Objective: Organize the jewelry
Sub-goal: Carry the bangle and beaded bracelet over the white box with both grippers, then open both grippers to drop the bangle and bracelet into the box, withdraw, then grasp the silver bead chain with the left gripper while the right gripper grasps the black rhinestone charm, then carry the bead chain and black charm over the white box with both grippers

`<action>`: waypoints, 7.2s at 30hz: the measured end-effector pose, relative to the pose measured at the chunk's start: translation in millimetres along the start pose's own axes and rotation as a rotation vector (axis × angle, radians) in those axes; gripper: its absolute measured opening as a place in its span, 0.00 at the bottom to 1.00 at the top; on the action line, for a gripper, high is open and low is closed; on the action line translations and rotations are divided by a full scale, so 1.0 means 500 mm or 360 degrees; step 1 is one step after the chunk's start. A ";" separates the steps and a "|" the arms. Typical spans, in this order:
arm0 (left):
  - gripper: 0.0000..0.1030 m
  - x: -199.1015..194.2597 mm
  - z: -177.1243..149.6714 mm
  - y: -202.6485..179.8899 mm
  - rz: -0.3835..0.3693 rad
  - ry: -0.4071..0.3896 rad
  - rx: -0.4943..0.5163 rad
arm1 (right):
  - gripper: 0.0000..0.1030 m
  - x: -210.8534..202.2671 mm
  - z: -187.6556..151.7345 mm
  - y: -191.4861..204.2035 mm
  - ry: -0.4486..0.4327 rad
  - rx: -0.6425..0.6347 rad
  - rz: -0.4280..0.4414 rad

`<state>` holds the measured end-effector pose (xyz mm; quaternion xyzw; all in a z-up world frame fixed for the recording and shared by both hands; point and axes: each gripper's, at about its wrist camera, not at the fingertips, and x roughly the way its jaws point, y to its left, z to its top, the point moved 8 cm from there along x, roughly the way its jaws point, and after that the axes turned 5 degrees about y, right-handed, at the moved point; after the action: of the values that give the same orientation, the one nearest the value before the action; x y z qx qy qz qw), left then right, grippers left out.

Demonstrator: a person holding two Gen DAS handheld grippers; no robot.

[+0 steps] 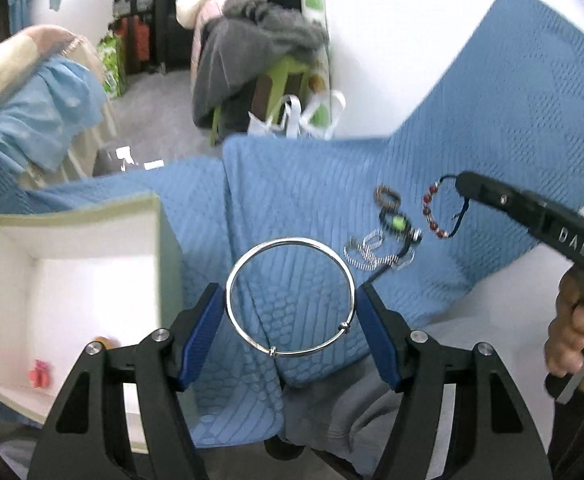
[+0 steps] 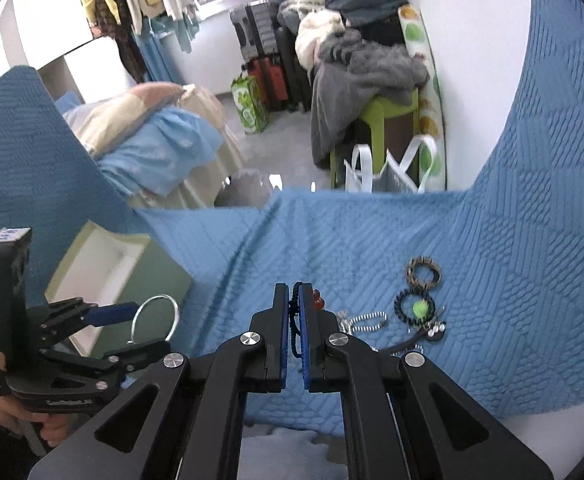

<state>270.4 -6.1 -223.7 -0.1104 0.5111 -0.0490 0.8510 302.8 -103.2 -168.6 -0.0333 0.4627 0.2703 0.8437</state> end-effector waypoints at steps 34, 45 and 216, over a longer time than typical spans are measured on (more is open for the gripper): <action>0.66 -0.174 -0.046 0.381 0.0227 -0.0126 -0.0383 | 0.03 0.120 0.024 0.502 0.0171 -0.0415 0.0422; 0.66 -0.108 -0.133 0.436 0.0213 0.0018 -0.0438 | 0.04 0.238 -0.102 0.520 0.0450 -0.0449 0.0356; 0.04 -0.371 0.072 0.304 -0.0012 -0.0374 -0.0185 | 0.20 -0.055 0.147 0.377 -0.0240 -0.0133 -0.0043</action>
<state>209.9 183.0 -84.3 -0.1663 0.4093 -0.0092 0.8971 255.6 68.1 -68.0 -0.0542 0.3858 0.2796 0.8775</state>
